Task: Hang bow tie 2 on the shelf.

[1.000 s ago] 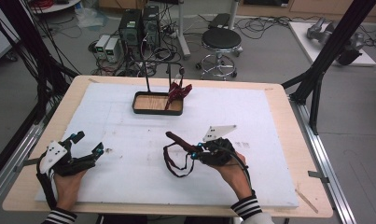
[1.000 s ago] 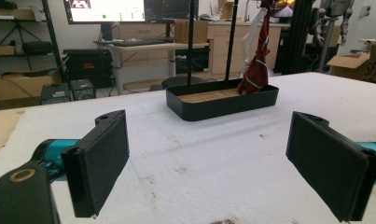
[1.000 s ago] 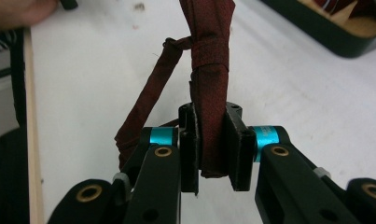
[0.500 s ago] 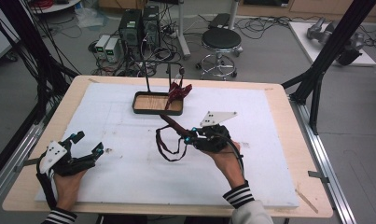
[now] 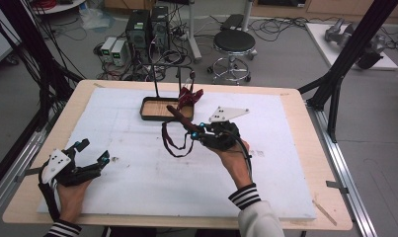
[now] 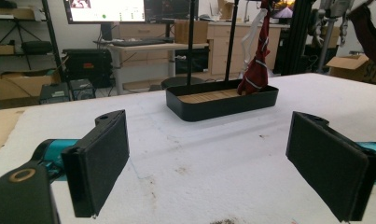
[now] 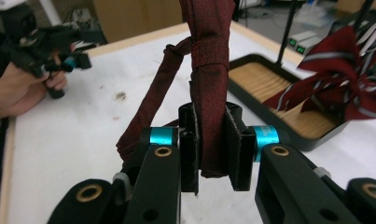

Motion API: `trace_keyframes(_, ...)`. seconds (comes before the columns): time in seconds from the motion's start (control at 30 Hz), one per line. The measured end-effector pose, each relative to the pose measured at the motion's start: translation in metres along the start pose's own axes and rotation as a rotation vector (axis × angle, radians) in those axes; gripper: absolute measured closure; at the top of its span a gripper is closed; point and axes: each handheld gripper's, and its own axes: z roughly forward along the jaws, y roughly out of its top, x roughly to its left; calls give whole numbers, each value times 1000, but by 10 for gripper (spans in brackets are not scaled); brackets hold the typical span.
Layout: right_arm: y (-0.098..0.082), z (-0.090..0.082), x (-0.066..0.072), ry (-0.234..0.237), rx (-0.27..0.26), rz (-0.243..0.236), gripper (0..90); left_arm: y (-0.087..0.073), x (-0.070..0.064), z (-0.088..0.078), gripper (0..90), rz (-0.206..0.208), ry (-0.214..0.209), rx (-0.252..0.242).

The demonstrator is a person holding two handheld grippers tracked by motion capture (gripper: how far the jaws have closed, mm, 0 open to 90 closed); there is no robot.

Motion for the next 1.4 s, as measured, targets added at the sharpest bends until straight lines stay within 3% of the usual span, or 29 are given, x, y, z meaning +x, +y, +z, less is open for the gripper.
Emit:
trace_keyframes(0.4, 26, 12, -13, -96, -89, 14, 780, 0, 0, 0, 135, -2, -2, 0)
trace_keyframes(0.73, 37, 24, -25, -163, -134, 50, 780, 0, 0, 0, 135, -5, -1, -3)
trace_keyframes(1.4, 53, 51, -33, -283, -214, 99, 780, 0, 1, 0, 135, -7, -1, -2)
